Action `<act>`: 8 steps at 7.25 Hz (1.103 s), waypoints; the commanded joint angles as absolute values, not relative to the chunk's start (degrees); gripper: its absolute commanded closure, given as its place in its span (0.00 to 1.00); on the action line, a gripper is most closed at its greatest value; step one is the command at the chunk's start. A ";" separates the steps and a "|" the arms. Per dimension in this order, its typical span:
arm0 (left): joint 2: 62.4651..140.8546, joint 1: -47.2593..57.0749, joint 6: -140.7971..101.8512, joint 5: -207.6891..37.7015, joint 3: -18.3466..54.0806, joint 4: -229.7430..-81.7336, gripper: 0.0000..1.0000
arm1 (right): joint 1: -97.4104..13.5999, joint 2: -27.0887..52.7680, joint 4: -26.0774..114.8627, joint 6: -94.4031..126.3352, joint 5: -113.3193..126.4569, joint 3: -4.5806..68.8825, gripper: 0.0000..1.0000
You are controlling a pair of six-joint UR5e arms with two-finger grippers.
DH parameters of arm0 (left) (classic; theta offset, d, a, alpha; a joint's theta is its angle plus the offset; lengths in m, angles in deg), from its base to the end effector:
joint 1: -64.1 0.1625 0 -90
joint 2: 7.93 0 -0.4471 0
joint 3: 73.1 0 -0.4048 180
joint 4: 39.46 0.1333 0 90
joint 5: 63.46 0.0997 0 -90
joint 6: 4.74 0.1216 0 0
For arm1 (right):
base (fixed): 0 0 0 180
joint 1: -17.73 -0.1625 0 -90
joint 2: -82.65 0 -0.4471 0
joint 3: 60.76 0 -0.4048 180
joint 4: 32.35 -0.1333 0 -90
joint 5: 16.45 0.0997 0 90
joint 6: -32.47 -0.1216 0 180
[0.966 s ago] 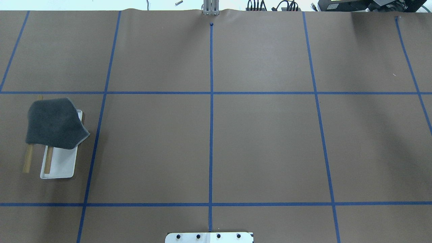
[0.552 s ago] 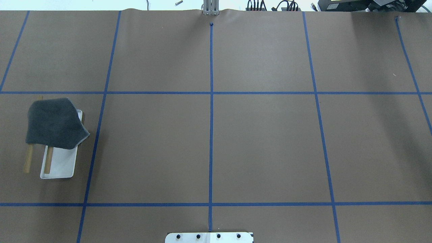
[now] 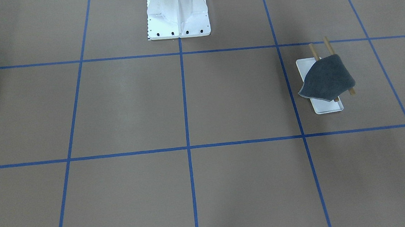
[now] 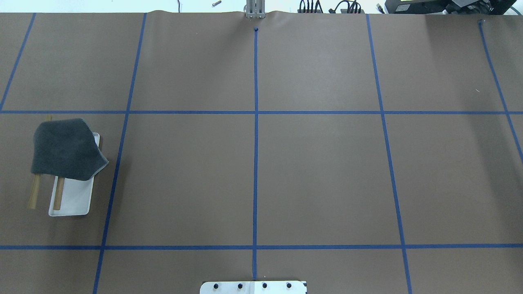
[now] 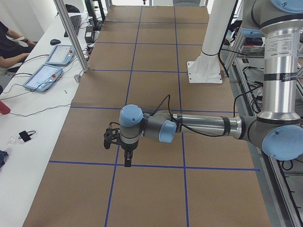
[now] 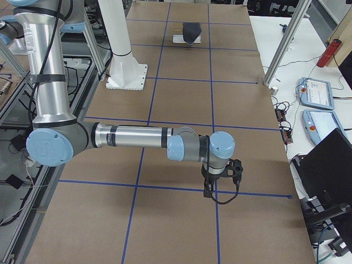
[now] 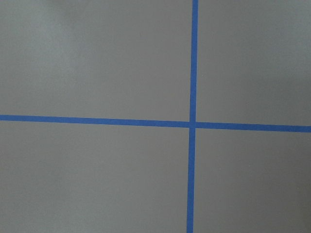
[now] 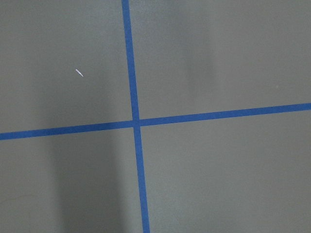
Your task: Hang towel on rack
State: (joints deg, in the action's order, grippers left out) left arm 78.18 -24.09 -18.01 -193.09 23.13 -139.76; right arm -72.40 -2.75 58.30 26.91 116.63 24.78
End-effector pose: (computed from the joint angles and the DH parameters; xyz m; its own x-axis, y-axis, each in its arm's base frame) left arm -0.0402 -0.4934 0.6616 0.7520 -0.0644 -0.6560 0.1457 0.9868 0.0701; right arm 0.0515 -0.5394 0.6969 0.7267 0.1046 0.6789 -0.0730 0.9945 -0.0750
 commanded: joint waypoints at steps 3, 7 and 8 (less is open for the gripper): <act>78.29 -26.86 -9.49 -193.10 22.62 -134.38 0.01 | -72.45 -2.96 57.73 26.84 116.88 24.59 0.00; 78.29 -26.86 -9.75 -193.10 22.08 -134.47 0.01 | -72.71 -2.70 57.82 26.84 117.05 24.76 0.00; 78.29 -26.86 -9.75 -193.10 22.08 -134.47 0.01 | -72.89 -2.61 57.91 26.76 117.05 25.11 0.00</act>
State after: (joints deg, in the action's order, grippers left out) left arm 78.29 -26.86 -9.73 -193.10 22.15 -134.44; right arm -72.68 -2.75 57.81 26.83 117.05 24.79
